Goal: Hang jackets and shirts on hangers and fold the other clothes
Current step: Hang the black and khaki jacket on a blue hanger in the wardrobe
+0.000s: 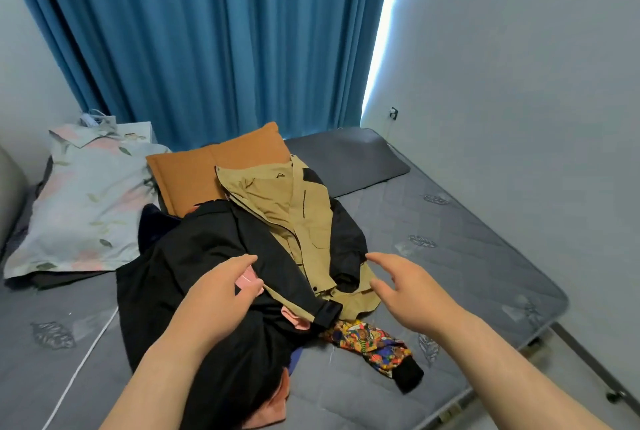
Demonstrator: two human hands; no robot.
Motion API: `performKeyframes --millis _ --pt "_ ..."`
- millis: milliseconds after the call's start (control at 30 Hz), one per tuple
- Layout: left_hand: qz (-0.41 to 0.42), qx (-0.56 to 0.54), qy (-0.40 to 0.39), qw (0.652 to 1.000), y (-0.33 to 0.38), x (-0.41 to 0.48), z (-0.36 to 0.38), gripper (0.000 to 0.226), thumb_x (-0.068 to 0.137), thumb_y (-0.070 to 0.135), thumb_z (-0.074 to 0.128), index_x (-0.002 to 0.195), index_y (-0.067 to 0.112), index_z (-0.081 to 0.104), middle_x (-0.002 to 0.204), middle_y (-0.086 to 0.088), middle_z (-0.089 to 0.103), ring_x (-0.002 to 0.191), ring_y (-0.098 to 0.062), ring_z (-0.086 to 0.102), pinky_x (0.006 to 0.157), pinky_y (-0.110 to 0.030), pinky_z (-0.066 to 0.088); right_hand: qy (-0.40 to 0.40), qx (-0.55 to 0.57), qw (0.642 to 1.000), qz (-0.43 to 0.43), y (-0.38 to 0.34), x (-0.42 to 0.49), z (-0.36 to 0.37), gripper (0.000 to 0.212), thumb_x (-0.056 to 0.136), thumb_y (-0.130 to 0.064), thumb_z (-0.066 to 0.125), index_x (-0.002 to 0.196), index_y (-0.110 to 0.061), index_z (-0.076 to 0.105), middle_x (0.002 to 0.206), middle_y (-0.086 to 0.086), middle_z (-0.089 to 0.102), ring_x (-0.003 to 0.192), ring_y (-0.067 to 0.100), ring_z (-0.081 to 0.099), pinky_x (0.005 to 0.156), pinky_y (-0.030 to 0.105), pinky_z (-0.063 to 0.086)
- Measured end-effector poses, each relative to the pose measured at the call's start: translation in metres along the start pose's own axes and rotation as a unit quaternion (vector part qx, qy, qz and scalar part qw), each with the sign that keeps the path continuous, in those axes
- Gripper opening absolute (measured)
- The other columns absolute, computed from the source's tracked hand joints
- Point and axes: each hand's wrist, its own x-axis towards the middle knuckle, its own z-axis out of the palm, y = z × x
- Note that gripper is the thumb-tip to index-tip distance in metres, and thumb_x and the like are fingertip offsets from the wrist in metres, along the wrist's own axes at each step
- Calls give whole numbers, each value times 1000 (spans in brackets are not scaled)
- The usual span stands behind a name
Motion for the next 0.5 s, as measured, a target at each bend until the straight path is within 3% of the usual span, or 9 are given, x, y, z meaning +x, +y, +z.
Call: performKeyframes --millis 333,500 --pt "-79 17 24 996 62 60 67 48 93 42 55 139 32 48 141 14 50 129 -4 44 106 -24 35 -42 54 996 -55 97 97 -33 49 100 -32 47 148 -32 35 150 -13 39 133 10 41 107 23 34" --pt "-140 -3 44 989 109 109 108 48 94 37 56 141 32 46 141 16 48 126 -1 44 102 -18 34 -74 81 991 -80 151 165 -57 48 100 -32 47 146 -35 36 147 -14 41 129 6 42 101 19 33"
